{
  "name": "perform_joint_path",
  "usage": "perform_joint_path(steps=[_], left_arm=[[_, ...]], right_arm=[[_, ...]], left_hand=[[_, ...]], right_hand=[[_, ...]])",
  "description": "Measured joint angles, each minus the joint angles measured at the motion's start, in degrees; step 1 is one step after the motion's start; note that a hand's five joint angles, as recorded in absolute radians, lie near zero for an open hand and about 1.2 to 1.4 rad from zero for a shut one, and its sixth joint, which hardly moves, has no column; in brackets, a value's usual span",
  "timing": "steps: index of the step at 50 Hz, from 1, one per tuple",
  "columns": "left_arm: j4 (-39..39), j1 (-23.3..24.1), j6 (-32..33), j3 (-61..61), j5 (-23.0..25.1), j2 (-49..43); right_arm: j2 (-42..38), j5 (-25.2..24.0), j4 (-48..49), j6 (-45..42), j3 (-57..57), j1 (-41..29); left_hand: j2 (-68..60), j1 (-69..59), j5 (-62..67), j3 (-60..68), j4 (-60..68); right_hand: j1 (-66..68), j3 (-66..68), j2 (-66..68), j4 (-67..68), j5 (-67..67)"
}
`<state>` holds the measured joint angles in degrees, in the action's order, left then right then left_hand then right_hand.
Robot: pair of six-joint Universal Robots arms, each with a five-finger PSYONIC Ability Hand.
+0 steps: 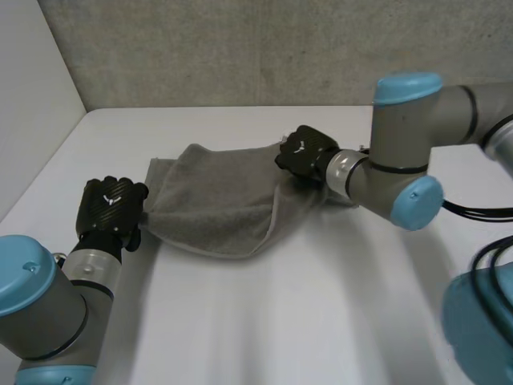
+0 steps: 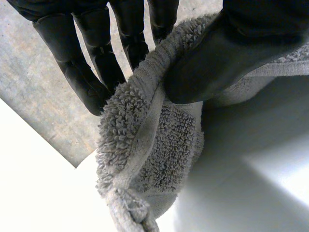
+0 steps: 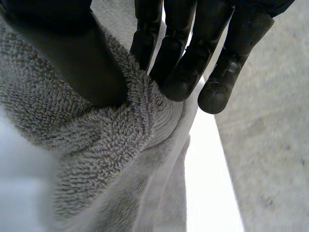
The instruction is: Fold the towel.
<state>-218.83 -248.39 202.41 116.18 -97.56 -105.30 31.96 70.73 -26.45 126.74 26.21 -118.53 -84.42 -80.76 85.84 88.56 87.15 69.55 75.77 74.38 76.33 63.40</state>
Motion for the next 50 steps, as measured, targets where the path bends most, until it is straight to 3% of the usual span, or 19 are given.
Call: perform_joint_path(steps=[12,14,16,19,24,34,44,50], left_arm=[[0.05,-0.15,-0.06,1.35,0.14,2.25],[0.06,-0.04,-0.07,1.53,0.17,2.46],[0.07,0.21,-0.08,1.76,0.21,2.67],[0.07,0.54,-0.09,1.96,0.25,2.81],[0.07,0.79,-0.09,2.06,0.27,2.85],[0.06,0.53,-0.09,2.16,1.27,2.83],[-0.02,0.18,-0.09,2.48,1.80,2.74],[-0.02,0.13,-0.04,2.48,1.80,2.66]], right_arm=[[23.92,1.07,0.74,6.09,40.20,5.37],[26.70,0.99,1.09,6.28,45.03,5.66],[29.95,0.89,1.51,6.78,50.14,5.87],[32.88,0.79,2.08,7.93,53.31,5.94],[35.42,0.72,3.89,10.72,51.22,5.75],[31.38,0.60,5.68,12.01,38.48,4.05],[19.21,-2.23,6.63,-0.98,31.63,-3.42],[11.89,-0.89,6.39,-6.77,26.89,-4.33]], left_hand=[[0.01,0.00,0.00,0.00,0.00],[0.00,0.00,0.00,0.00,0.00],[0.00,0.00,0.00,0.00,0.00],[0.00,0.00,0.00,0.00,0.00],[0.00,0.00,0.00,0.00,0.00],[0.00,0.00,0.00,0.00,0.00],[0.00,0.00,0.00,0.00,0.00],[0.00,0.00,0.00,0.00,0.00]], right_hand=[[-0.24,-1.72,-1.09,-1.95,-1.03],[-7.78,-13.18,-12.53,-13.82,-11.25],[-28.92,-33.09,-33.32,-33.67,-31.93],[-39.37,-44.24,-42.79,-44.71,-43.28],[-50.13,-55.92,-54.26,-56.73,-55.55],[-52.47,-57.65,-55.24,-58.71,-57.56],[-52.48,-57.65,-55.24,-58.71,-57.55],[-52.48,-57.65,-55.24,-58.72,-57.55]])
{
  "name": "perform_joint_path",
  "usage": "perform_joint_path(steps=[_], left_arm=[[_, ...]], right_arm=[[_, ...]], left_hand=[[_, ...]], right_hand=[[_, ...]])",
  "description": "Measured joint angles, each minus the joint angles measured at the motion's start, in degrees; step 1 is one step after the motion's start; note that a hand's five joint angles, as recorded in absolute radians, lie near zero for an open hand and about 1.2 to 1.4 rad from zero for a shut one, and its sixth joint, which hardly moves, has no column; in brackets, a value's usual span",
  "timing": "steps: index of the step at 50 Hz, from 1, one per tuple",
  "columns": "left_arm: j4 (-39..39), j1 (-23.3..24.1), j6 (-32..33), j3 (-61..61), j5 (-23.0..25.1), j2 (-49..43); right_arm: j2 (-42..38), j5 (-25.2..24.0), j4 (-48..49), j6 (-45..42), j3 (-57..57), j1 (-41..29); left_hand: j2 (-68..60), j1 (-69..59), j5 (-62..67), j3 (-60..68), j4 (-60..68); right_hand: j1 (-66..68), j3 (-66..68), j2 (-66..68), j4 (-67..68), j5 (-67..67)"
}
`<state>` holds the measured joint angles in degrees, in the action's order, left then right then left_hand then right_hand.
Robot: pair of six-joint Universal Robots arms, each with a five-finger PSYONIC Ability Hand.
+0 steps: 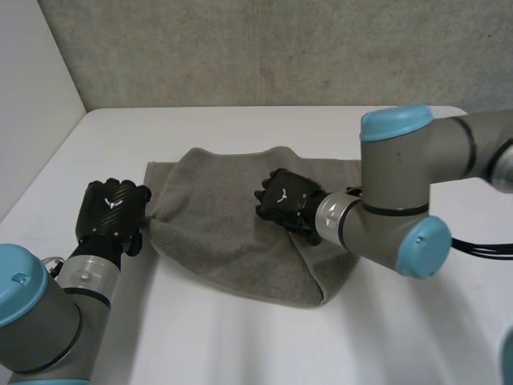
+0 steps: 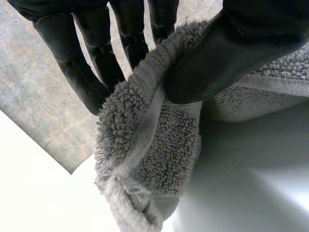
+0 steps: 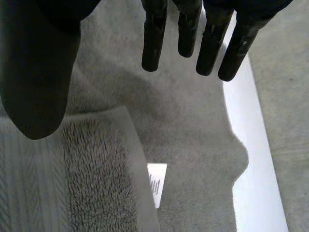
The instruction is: Fold the towel.
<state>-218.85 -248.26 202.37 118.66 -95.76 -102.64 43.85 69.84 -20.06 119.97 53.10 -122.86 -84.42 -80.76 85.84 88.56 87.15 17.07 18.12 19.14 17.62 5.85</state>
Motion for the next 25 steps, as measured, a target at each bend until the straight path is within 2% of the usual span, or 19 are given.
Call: perform_joint_path(steps=[11,16,19,25], left_arm=[[0.00,-0.30,-0.04,-0.01,0.04,-0.02],[0.00,-0.30,-0.05,-0.05,0.02,-0.02],[0.00,-0.33,-0.05,-0.07,0.02,-0.01],[0.00,-0.37,-0.04,-0.09,0.03,-0.01]], right_arm=[[-9.64,4.85,-0.49,-0.64,-9.40,0.48],[-11.25,5.54,-0.66,-0.54,-10.91,0.70],[-11.59,5.69,-0.75,-0.52,-11.28,0.81],[-11.45,5.70,-1.17,-0.42,-11.16,0.94]], left_hand=[[0.00,0.00,0.00,0.00,0.00],[0.00,0.00,0.00,0.00,0.00],[0.00,0.00,0.00,0.00,0.00],[0.00,0.00,0.00,0.00,0.00]], right_hand=[[0.01,0.00,0.00,0.00,0.05],[1.59,0.82,0.59,0.93,2.77],[8.10,6.40,5.08,6.90,9.37],[13.47,12.41,11.25,12.89,14.45]])
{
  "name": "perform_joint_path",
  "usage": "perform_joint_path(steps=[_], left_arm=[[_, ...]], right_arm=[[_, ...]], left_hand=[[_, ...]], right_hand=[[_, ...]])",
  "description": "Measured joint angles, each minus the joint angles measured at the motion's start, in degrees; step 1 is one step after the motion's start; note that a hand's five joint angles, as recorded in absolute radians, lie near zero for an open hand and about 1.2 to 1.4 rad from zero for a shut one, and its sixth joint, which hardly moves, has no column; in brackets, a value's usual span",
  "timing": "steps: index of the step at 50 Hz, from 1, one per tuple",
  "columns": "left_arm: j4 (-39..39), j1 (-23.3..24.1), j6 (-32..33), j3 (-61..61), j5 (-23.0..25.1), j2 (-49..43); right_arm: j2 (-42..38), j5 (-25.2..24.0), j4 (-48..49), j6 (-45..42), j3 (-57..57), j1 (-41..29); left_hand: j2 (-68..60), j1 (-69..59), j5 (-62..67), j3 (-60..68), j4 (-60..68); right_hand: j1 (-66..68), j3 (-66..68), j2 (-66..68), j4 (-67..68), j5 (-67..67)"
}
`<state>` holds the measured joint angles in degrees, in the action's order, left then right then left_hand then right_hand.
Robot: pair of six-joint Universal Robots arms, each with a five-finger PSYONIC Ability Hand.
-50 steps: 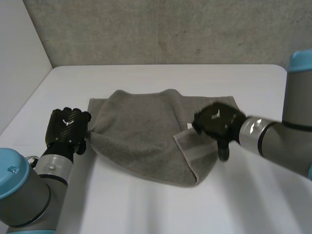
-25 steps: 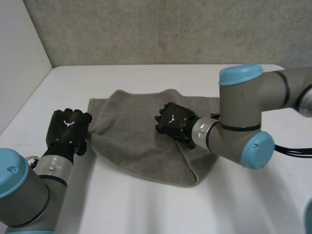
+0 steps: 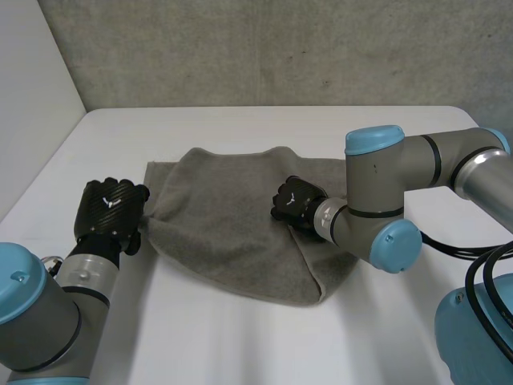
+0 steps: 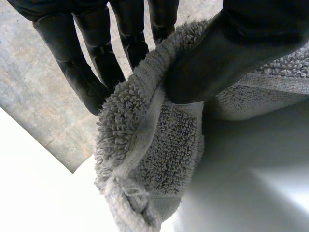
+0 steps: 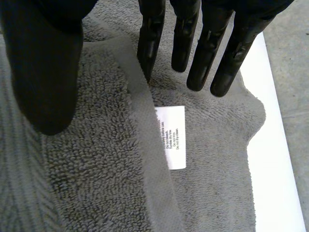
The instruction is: Fold the towel.
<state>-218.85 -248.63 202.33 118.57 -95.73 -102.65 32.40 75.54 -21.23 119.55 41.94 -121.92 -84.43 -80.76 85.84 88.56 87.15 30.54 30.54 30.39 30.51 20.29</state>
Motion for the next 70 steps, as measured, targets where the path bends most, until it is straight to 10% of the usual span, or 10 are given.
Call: perform_joint_path(steps=[13,26,44,57,62,70], left_arm=[[0.00,0.07,0.05,0.08,-0.04,-0.01],[0.00,-0.09,0.08,-0.18,-0.07,-0.24],[0.06,-1.89,0.53,-1.75,0.01,-4.57],[0.09,-1.86,0.59,-1.70,0.02,-6.64],[0.09,-1.86,0.67,-1.60,0.02,-6.91],[0.12,-1.86,0.93,-2.12,0.17,-8.70]], right_arm=[[0.65,-0.13,-4.54,1.06,0.84,-0.10],[13.90,-0.40,-4.16,19.34,3.87,2.80],[42.09,-1.19,24.61,43.33,50.59,24.02],[44.31,-4.37,30.36,45.68,59.02,24.75],[46.36,-4.52,30.57,45.54,59.92,25.30],[49.90,-4.43,31.53,45.53,61.58,27.57]], left_hand=[[0.00,0.00,0.00,0.00,0.00],[0.00,0.00,0.00,0.00,-0.01],[0.00,-0.27,0.28,0.01,-0.01],[0.33,-0.15,-0.02,-0.78,-0.34],[24.43,21.58,-25.93,-28.26,-27.73],[30.80,26.99,-32.60,-34.94,-33.28]], right_hand=[[38.10,44.34,44.54,45.23,42.76],[38.10,44.97,44.57,45.80,42.81],[38.86,45.26,44.57,45.81,43.84],[38.86,45.26,44.57,45.81,43.84],[38.86,45.27,44.57,45.81,43.84],[38.86,45.27,44.57,45.82,43.84]])
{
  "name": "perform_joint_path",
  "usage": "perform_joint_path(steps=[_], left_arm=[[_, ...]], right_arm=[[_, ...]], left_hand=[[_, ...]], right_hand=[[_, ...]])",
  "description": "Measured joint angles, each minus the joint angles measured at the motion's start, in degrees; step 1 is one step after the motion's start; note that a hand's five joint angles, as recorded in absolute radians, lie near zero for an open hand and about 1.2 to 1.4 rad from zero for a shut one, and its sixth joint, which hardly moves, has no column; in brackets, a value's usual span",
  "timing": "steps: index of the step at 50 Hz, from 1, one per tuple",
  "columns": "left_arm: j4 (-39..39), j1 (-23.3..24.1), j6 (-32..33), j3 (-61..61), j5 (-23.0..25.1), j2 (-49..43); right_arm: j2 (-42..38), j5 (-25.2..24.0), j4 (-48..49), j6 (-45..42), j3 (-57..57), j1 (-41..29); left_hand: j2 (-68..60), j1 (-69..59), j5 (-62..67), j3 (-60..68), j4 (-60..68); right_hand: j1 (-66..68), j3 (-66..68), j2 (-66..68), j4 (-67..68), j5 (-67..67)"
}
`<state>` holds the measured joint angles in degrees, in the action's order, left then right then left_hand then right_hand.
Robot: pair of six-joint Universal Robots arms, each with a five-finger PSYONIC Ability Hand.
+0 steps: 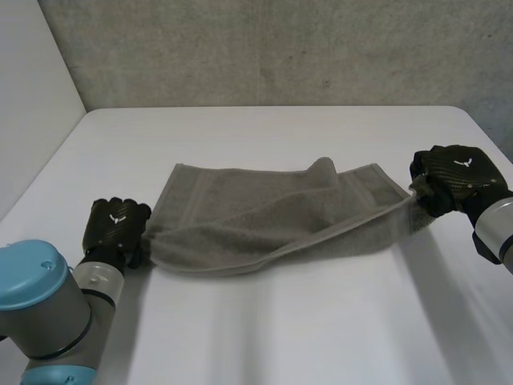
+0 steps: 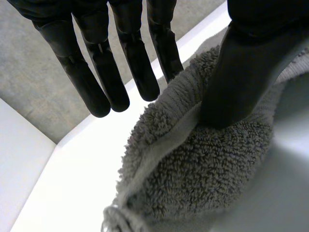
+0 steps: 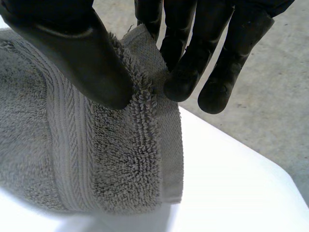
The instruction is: Fold the towel.
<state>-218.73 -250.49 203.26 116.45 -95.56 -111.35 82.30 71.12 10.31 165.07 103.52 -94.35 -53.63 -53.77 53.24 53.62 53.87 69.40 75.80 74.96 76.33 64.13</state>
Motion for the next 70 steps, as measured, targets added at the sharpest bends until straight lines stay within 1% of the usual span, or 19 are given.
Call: perform_joint_path(steps=[6,13,17,26,34,43,48,51,53,55,61,64,68,70], left_arm=[[-0.03,-0.05,2.20,0.18,1.56,-0.91],[0.01,-0.52,6.17,1.05,4.81,-0.09],[0.11,-0.73,7.22,1.74,6.56,0.78],[0.44,-0.90,8.44,2.48,9.88,1.52],[0.53,-1.30,10.68,2.29,10.34,1.39],[0.59,-3.77,12.50,2.19,10.29,1.48],[0.63,-4.40,12.63,2.10,10.31,1.65],[0.65,-4.46,12.56,2.04,10.35,2.07],[0.66,-4.46,12.46,2.03,10.43,2.52],[0.65,-4.45,12.41,2.03,10.48,2.80],[0.71,-4.41,12.22,1.85,10.43,4.31],[0.78,-4.43,11.95,1.60,10.32,6.73],[1.13,-4.50,11.38,0.61,10.23,12.90],[2.45,-4.47,10.61,-0.85,10.21,18.29]], right_arm=[[0.66,0.44,2.47,1.31,1.41,0.83],[0.75,2.21,6.91,7.05,3.33,2.08],[0.84,3.12,7.92,9.41,3.80,2.86],[0.84,3.71,8.07,11.16,3.74,4.42],[0.61,3.70,8.09,11.34,3.55,4.85],[0.64,3.75,8.62,11.33,3.50,5.91],[0.64,3.76,8.76,11.32,3.47,6.08],[0.64,3.76,8.82,11.29,3.46,6.15],[0.65,3.73,8.85,11.21,3.48,6.09],[0.68,3.71,8.84,11.12,3.49,5.99],[1.26,3.77,8.61,10.67,3.10,5.66],[2.92,3.79,8.44,10.09,2.29,5.70],[7.12,3.72,7.94,8.76,0.06,6.03],[10.96,3.55,6.25,7.74,-2.94,6.30]], left_hand=[[2.18,2.22,-2.05,-2.21,-2.19],[3.16,3.24,-3.28,-3.17,-2.91],[3.16,3.24,-3.28,-3.16,-2.91],[2.55,2.72,-2.16,-2.56,-2.71],[1.22,1.40,-0.89,-1.24,-1.50],[-1.36,-1.26,1.63,1.38,1.14],[-6.51,-6.39,6.74,6.72,6.48],[-16.60,-16.60,16.06,16.87,16.79],[-27.22,-26.90,27.30,27.72,27.52],[-31.81,-27.48,30.51,32.82,32.14],[-32.26,-27.48,30.69,34.69,33.02],[-32.26,-27.48,30.69,34.80,33.01],[-32.26,-27.48,30.69,34.85,33.01],[-32.26,-27.48,30.69,34.87,33.02]], right_hand=[[0.00,0.00,0.00,0.00,0.00],[0.00,0.00,0.00,0.00,0.00],[0.00,0.00,0.00,0.00,0.00],[0.00,0.00,0.00,0.00,0.00],[0.00,0.00,0.00,0.00,0.00],[0.00,0.00,0.00,0.00,0.00],[0.00,0.01,0.00,0.00,0.00],[0.00,0.01,0.00,0.00,0.00],[0.00,0.02,0.00,0.00,0.00],[0.00,0.11,0.00,0.00,0.01],[0.00,0.22,0.00,0.00,0.00],[0.00,0.22,0.00,0.00,0.00],[0.00,0.23,0.00,0.00,0.00],[0.00,0.23,0.00,0.00,0.00]])
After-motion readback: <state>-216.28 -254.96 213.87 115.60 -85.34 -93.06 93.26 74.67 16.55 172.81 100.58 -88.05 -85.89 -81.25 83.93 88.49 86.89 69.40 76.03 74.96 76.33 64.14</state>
